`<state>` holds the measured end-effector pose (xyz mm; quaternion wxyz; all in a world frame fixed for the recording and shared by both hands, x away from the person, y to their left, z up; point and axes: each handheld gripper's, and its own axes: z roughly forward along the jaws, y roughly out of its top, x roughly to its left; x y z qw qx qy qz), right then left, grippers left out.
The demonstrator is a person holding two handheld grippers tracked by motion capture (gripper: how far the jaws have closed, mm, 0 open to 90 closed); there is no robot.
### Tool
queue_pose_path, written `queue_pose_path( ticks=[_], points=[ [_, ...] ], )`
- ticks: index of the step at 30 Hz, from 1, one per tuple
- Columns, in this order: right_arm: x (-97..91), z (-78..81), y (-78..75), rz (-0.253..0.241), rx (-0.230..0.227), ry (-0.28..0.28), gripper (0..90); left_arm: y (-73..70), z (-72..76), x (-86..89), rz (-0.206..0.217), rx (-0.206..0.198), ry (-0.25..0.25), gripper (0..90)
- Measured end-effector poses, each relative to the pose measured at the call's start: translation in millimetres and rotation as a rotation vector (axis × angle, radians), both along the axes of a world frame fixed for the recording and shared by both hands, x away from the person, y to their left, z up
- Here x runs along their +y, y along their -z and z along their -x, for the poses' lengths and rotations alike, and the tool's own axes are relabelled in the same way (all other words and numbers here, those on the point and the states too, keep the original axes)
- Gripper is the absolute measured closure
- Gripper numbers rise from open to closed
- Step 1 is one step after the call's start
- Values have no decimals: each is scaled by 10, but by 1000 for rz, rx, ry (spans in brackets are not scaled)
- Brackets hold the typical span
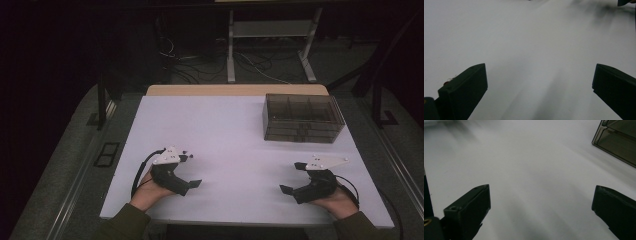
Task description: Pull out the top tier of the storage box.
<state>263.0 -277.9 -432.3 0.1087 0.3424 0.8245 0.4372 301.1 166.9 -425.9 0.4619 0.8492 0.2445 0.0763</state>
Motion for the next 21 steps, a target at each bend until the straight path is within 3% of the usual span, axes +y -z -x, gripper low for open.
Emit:
queue_pose_path(
  ticks=[9, 21],
  points=[
    [-18, -11, -31, -13, -8, -3, 15, -10, -8, 5, 20, 8, -17, 0],
    [-14, -31, -66, -19, -20, 2, 15, 8, 25, 15, 9, -4, -11, 0]
  ],
)
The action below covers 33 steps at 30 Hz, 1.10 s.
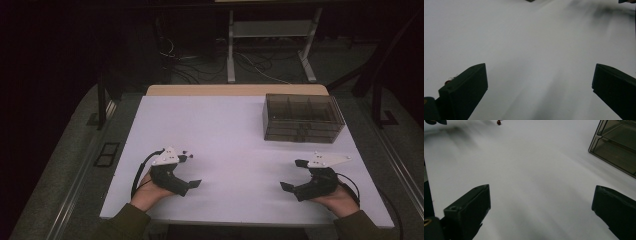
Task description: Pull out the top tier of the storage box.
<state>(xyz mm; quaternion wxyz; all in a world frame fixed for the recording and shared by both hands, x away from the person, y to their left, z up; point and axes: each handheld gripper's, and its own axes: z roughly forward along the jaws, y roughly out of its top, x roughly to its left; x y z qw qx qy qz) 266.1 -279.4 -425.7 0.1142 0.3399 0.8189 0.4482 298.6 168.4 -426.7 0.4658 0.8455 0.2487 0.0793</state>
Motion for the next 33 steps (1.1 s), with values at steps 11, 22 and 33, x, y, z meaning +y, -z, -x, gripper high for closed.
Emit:
queue_pose_path(
  ticks=[11, 22, 33],
  points=[
    [17, -36, 10, 0, -1, -6, 15, 32, 0, -13, -3, 11, 4, 0],
    [25, -107, 13, -15, 4, -5, 15, 32, -3, -4, 3, 12, 0, 0],
    [22, -137, -9, -21, -1, -1, 15, 38, -5, -11, -4, 13, 3, 0]
  ],
)
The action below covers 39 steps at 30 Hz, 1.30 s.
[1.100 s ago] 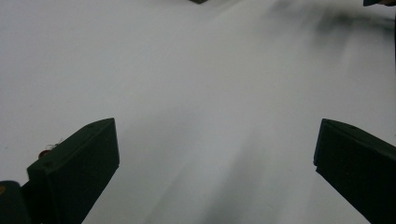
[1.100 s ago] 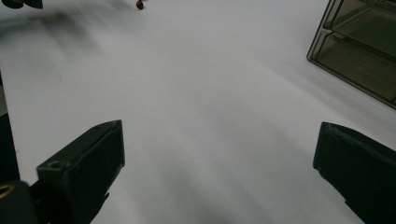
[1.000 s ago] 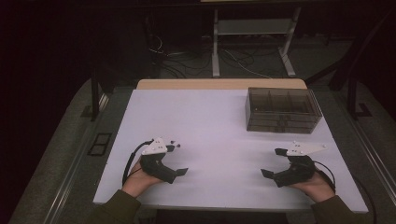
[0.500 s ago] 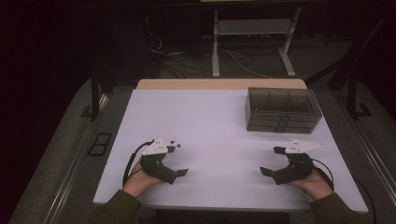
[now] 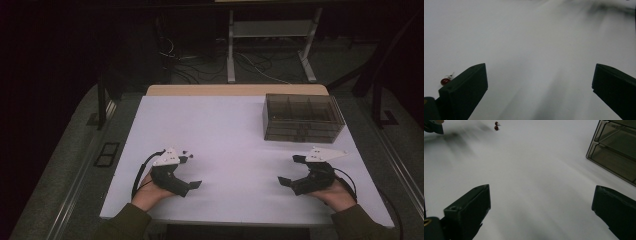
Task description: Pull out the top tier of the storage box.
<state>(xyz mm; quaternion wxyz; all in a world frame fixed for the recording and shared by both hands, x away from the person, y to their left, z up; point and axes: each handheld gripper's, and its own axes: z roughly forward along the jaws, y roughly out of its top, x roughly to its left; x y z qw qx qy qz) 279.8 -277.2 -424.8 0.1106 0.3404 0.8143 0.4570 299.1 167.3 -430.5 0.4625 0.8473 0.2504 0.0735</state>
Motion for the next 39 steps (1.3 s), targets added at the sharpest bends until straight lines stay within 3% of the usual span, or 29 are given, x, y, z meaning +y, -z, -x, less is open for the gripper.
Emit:
queue_pose_path(
  ticks=[9, 19, 39],
  points=[
    [-12, -60, -30, -20, 9, 23, 16, 1, -2, -1, 5, 3, 1, 0],
    [-3, -125, -42, -11, 23, 23, 15, -4, 1, -3, 8, 11, -2, 0],
    [-27, -289, -121, 0, 4, 41, 15, 0, 6, -12, 17, 10, -6, 0]
  ],
)
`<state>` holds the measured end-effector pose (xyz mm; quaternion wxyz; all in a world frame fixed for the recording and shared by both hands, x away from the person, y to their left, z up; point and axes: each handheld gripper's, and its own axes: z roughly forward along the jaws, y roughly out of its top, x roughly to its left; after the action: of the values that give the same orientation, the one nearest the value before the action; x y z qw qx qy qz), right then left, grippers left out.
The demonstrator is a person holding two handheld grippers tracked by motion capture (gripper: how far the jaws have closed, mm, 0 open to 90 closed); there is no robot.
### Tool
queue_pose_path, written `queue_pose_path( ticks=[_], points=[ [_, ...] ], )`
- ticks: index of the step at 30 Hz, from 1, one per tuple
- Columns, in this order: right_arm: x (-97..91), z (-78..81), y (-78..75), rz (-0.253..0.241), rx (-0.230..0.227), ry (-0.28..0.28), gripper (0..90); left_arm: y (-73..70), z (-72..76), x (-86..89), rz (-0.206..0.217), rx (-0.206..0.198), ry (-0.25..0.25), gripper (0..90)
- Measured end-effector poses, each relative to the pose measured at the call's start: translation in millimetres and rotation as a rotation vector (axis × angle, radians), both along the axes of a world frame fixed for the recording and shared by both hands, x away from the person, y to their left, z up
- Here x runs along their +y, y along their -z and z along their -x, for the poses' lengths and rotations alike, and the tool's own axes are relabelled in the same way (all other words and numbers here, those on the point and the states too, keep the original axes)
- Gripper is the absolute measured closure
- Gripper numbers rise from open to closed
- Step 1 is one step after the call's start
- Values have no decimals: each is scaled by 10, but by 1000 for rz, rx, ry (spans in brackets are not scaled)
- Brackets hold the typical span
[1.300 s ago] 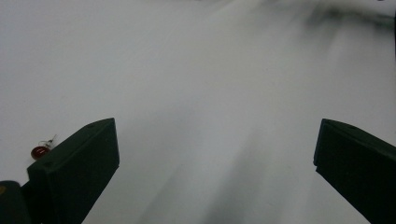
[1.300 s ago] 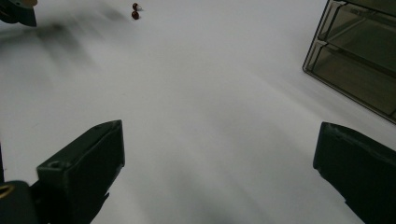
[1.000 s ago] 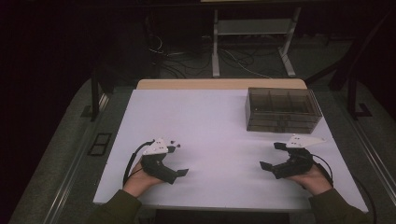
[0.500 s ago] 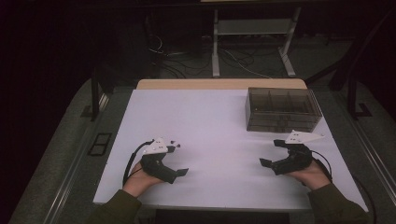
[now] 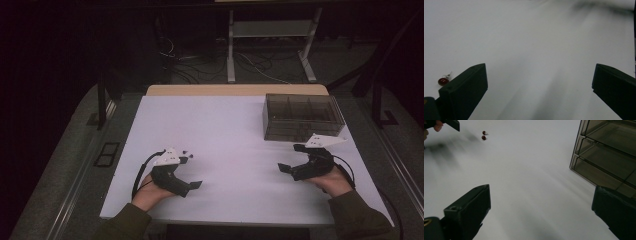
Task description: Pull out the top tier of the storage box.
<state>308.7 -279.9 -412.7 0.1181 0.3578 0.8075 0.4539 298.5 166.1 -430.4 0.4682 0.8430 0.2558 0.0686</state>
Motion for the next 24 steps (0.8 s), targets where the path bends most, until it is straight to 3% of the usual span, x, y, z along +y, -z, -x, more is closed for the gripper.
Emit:
queue_pose_path(
  ticks=[24],
  points=[
    [-66, -196, -45, -5, 1, 42, 16, 11, -3, 0, 4, 3, 0, 0]
  ],
)
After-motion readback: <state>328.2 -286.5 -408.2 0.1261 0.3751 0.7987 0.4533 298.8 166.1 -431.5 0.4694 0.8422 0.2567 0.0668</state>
